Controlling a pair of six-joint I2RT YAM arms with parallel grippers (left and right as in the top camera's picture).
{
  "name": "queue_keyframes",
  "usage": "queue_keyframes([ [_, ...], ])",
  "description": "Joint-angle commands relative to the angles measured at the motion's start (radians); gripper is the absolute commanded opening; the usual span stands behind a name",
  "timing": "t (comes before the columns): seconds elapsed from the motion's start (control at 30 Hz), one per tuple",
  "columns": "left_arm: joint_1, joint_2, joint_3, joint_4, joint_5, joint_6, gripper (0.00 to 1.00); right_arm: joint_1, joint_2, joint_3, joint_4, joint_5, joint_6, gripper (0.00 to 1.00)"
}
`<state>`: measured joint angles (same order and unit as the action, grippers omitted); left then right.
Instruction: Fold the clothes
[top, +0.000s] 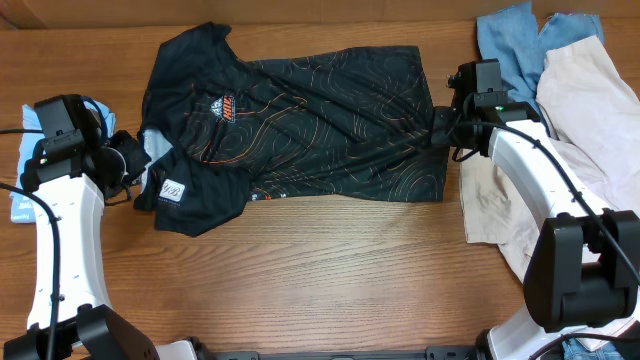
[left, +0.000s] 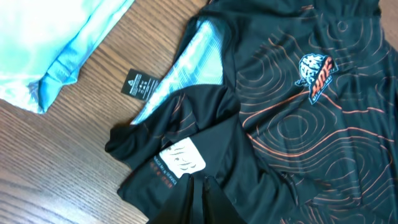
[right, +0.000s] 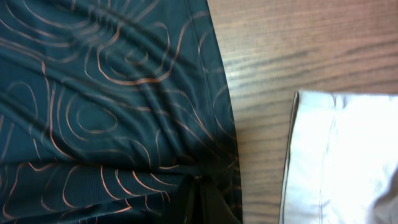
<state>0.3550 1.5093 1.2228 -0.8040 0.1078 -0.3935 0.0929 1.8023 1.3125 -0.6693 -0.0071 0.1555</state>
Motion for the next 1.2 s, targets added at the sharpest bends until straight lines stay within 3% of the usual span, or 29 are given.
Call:
queue_keyframes([
  [0.0, -0.004, 0.007, -0.004, -0.042, -0.014, -0.003, 0.08, -0.005, 0.002, -0.001, 0.039, 0.013, -0.007, 0.04],
  [0.07, -0.004, 0.007, -0.004, -0.061, -0.014, -0.003, 0.07, -0.005, 0.004, -0.001, 0.057, 0.013, -0.006, 0.05],
  [0.13, -0.004, 0.007, -0.004, -0.08, -0.013, -0.003, 0.06, -0.005, 0.013, -0.001, 0.075, 0.019, -0.006, 0.23],
  [0.2, -0.004, 0.007, -0.004, -0.092, -0.013, -0.003, 0.06, -0.005, 0.02, -0.001, 0.081, 0.033, -0.003, 0.3],
  [0.27, -0.004, 0.007, -0.004, -0.108, -0.013, -0.003, 0.07, -0.005, 0.025, -0.001, 0.079, 0.032, -0.003, 0.48],
  [0.3, -0.004, 0.007, -0.004, -0.119, -0.013, -0.003, 0.09, -0.005, 0.025, -0.001, 0.072, 0.032, -0.003, 0.51],
  [0.6, -0.023, 0.007, -0.048, -0.209, -0.016, 0.017, 0.26, -0.003, 0.026, -0.005, -0.054, 0.031, -0.003, 0.51],
  [0.8, -0.042, 0.007, -0.181, -0.113, -0.055, 0.016, 0.41, -0.003, 0.026, -0.005, -0.084, 0.031, -0.003, 0.51],
  [1.0, -0.041, 0.007, -0.322, 0.041, -0.23, 0.021, 0.58, -0.003, 0.026, -0.005, -0.109, 0.031, -0.003, 0.51],
  [1.17, -0.041, 0.007, -0.408, 0.208, -0.182, 0.098, 0.63, -0.004, 0.026, -0.005, -0.116, 0.031, -0.003, 0.52],
])
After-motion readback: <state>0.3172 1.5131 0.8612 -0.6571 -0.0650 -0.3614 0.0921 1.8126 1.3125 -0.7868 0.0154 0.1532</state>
